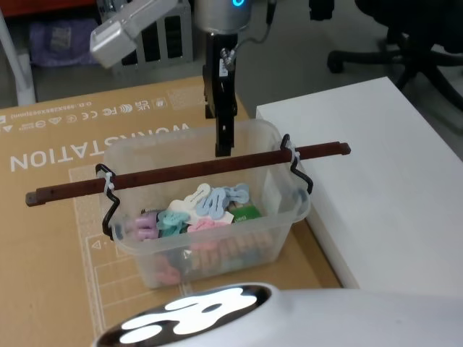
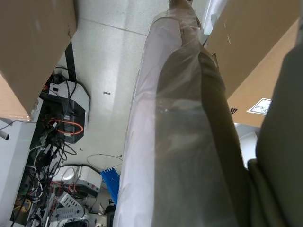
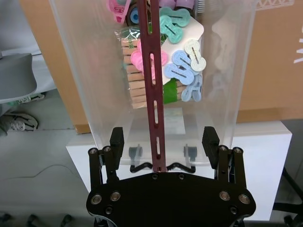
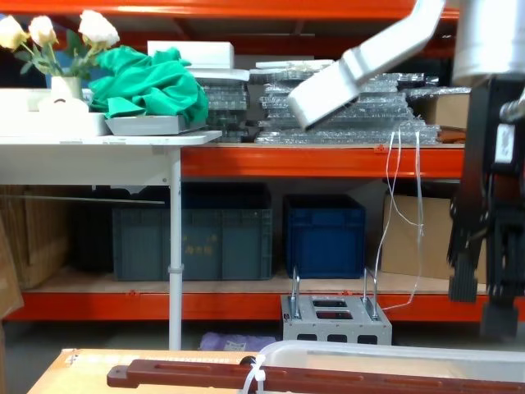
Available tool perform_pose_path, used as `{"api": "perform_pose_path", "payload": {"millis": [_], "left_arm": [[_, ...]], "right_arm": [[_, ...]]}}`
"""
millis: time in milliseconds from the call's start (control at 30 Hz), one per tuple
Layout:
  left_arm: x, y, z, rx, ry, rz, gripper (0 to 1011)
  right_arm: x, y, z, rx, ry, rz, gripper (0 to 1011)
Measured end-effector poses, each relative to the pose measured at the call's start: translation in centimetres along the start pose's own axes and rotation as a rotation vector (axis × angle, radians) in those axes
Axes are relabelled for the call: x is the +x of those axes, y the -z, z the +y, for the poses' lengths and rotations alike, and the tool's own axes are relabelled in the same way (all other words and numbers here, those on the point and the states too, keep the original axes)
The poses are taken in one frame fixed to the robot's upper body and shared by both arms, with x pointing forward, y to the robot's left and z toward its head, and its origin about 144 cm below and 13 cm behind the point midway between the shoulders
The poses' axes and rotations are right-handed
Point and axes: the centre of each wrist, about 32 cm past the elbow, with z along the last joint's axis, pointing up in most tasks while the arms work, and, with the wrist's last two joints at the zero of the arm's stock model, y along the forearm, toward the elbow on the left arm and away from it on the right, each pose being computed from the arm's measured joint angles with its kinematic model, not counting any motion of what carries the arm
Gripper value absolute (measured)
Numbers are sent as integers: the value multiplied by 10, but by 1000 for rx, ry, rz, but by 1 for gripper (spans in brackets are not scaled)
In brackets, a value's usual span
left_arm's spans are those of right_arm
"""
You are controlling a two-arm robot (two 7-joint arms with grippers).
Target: Use one hand to grasp the basket and place it at the designated location.
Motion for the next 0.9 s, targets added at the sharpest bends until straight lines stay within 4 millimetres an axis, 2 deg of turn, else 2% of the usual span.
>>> {"api": "perform_pose_path", "payload": {"millis": [233, 633, 900], "left_arm": [[0, 0, 0, 0, 0, 1, 0], [0, 0, 0, 0, 0, 0, 0], [0, 0, 0, 0, 0, 0, 0]], "right_arm": [[13, 11, 22, 37, -42, -7, 1000], [27, 22, 37, 71, -78, -15, 1001], [35, 34, 54, 120, -97, -21, 1001]]}}
